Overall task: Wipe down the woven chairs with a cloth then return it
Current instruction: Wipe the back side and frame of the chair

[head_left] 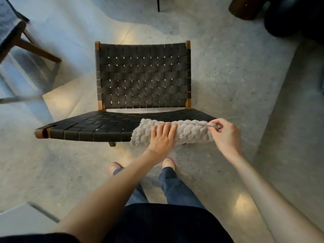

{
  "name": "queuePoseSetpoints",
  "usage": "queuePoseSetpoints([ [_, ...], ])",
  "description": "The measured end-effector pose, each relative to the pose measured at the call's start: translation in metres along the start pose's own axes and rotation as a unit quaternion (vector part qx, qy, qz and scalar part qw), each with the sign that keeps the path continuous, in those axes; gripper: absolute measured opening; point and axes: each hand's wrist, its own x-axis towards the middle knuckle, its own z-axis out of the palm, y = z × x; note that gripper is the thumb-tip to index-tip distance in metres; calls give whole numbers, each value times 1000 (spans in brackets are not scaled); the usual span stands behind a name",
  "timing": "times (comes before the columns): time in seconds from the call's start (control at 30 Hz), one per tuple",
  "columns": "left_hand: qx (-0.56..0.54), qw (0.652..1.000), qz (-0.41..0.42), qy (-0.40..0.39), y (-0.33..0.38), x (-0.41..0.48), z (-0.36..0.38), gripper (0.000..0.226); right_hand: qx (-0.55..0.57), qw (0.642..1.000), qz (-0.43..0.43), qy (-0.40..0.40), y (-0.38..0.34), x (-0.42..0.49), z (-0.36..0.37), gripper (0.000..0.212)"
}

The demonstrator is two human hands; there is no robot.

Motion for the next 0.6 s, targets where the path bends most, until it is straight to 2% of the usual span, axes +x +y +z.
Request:
queuePoseSetpoints([
  [0.17,-34,997,62,2,78,56,-12,65,56,987,58,140,53,21,-47,10],
  [0.27,-56,995,76,-28,91,71,-20,75,105,974,60,192,65,33,-46,17],
  [0.3,-69,994,78,-32,90,74,-20,73,141,974,53,170,65,34,-42,22],
  [0.37,-86,993,80,-22,80,73,-19,62,166,984,8,70,64,30,-27,40],
  [0.47,-96,993,64,2,59,60,-17,60,96,991,-68,-71,64,21,5,66],
  [0.53,-96,994,56,21,49,51,-15,70,90,990,-75,-84,66,19,24,71],
  [0.6,-90,994,49,39,43,45,-10,72,73,992,-96,-40,72,22,35,64],
])
